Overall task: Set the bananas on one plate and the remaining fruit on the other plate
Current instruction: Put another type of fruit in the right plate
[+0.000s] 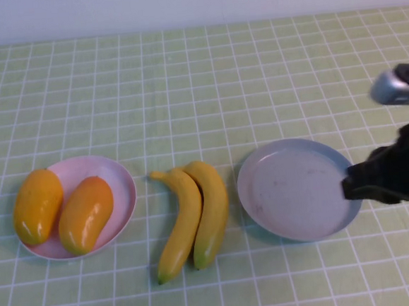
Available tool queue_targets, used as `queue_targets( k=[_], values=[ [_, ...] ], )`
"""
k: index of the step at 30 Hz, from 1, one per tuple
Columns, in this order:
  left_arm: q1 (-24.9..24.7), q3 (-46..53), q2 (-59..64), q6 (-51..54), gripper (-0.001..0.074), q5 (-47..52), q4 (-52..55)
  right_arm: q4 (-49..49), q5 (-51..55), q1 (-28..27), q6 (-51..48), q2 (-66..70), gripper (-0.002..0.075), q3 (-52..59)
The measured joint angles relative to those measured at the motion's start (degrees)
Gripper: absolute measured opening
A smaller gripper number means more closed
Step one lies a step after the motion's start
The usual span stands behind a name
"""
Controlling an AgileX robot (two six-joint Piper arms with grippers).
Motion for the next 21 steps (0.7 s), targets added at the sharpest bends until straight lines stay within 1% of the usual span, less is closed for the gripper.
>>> queue_targets(
  k=[2, 4, 6, 8, 15, 18, 21],
  values=[
    [0.0, 0.0, 0.0, 0.0, 0.0004, 0.0, 0.0, -0.4, -0.3, 5.4, 0.0, 5.1, -0.0013, -3.3],
    [0.0, 0.0, 0.0, 0.0, 0.0004, 0.0, 0.0, -1.2, 0.5, 9.7, 0.0, 10.3, -0.0001, -7.0],
    [0.0, 0.0, 0.0, 0.0, 0.0004, 0.0, 0.0, -2.2, 1.7, 13.1, 0.0, 14.9, 0.0022, -11.4],
    [0.0, 0.0, 0.0, 0.0, 0.0004, 0.0, 0.0, -3.4, 2.7, 15.7, 0.0, 19.4, 0.0067, -15.9],
    [0.0, 0.0, 0.0, 0.0, 0.0004, 0.0, 0.0, -7.1, 2.2, 20.0, 0.2, 31.1, 0.0323, -28.8],
    [0.0, 0.0, 0.0, 0.0, 0.0004, 0.0, 0.0, -8.9, 1.9, 20.8, 0.2, 35.8, 0.0368, -34.1],
    [0.0, 0.0, 0.0, 0.0, 0.0004, 0.0, 0.0, -12.0, 2.2, 20.9, 0.2, 39.9, 0.0382, -38.4]
  ],
)
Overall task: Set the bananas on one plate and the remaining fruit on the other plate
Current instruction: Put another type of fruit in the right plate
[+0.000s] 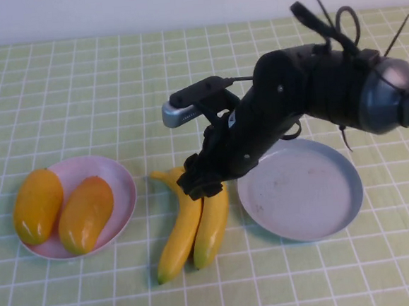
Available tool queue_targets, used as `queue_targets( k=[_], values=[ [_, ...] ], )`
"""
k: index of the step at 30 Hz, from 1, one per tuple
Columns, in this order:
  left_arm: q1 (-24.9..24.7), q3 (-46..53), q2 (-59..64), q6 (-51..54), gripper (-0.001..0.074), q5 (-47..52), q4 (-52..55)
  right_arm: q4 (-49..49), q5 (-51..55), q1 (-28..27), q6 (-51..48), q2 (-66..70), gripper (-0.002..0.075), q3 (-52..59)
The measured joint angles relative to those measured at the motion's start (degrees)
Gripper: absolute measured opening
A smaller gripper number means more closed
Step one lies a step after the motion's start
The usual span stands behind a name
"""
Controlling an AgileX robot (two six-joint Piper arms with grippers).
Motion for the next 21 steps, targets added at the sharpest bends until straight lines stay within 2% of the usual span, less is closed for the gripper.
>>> queue_targets(
  k=[8, 21],
  values=[
    [0.0, 0.0, 0.0, 0.0, 0.0004, 0.0, 0.0, -8.3, 3.1, 0.0, 2.3, 8.9, 0.0385, -9.0],
    [0.0, 0.0, 0.0, 0.0, 0.0004, 0.0, 0.0, -10.7, 4.5, -0.2, 2.9, 14.0, 0.0368, -11.5]
  ],
)
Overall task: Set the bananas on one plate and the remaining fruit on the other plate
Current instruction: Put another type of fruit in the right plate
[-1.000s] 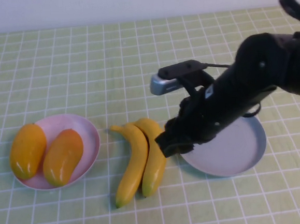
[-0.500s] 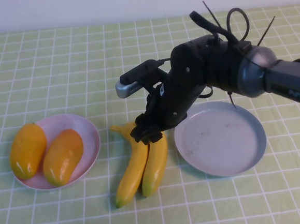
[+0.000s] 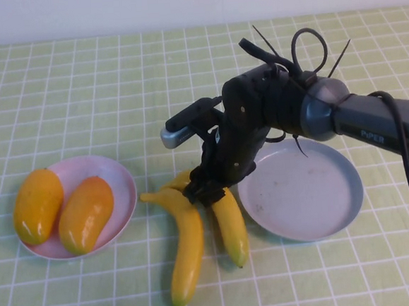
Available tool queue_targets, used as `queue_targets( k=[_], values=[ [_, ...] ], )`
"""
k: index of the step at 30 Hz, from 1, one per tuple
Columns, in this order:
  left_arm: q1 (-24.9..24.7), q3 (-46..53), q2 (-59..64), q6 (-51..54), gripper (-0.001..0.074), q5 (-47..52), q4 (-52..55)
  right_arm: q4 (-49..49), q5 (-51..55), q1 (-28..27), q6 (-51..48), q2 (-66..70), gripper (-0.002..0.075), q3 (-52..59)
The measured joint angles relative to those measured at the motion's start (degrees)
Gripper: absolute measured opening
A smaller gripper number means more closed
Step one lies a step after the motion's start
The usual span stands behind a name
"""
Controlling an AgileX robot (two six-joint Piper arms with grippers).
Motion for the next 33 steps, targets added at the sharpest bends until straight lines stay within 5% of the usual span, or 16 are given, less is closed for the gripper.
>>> queue_targets(
  k=[9, 19, 33],
  values=[
    [0.0, 0.0, 0.0, 0.0, 0.0004, 0.0, 0.0, -0.9, 3.3, 0.0, 2.4, -1.6, 0.0318, -4.0],
    [0.0, 0.0, 0.0, 0.0, 0.0004, 0.0, 0.0, -14.1, 13.8, -4.7, 13.2, -14.8, 0.0318, 0.7],
    [0.0, 0.0, 0.0, 0.0, 0.0004, 0.0, 0.0, -9.9, -1.8, -13.1, 14.9, -20.0, 0.0318, 22.9]
  ],
)
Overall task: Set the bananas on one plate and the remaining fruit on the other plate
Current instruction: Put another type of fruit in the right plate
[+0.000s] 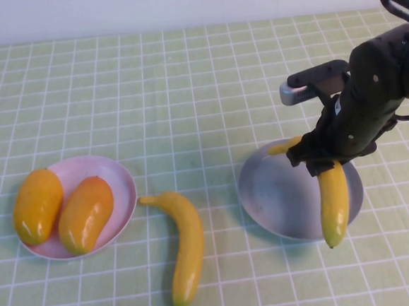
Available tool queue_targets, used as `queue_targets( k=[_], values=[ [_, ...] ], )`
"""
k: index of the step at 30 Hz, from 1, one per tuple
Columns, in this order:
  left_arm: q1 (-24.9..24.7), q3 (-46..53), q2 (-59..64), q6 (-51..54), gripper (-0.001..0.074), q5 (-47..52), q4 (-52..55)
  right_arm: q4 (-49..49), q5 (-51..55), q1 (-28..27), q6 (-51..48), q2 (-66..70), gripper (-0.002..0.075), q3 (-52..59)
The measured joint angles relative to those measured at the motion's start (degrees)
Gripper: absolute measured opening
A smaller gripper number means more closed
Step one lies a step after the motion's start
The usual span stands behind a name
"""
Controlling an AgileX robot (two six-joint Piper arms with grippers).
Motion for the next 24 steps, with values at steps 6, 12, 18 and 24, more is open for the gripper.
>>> queue_targets(
  k=[6, 12, 18, 24],
  values=[
    [0.0, 0.0, 0.0, 0.0, 0.0004, 0.0, 0.0, 0.0, -3.1, -1.1, 0.0, 3.2, 0.0318, 0.3],
    [0.0, 0.0, 0.0, 0.0, 0.0004, 0.0, 0.0, -0.1, -3.1, -1.1, 0.0, 4.0, 0.0333, 0.3],
    [0.0, 0.0, 0.0, 0.0, 0.0004, 0.0, 0.0, -0.2, -3.1, -1.1, 0.0, 4.0, 0.0486, -0.4],
    [0.0, 0.0, 0.0, 0.0, 0.0004, 0.0, 0.0, 1.5, -0.2, 0.6, 0.0, 3.2, 0.0484, -4.7]
  ],
)
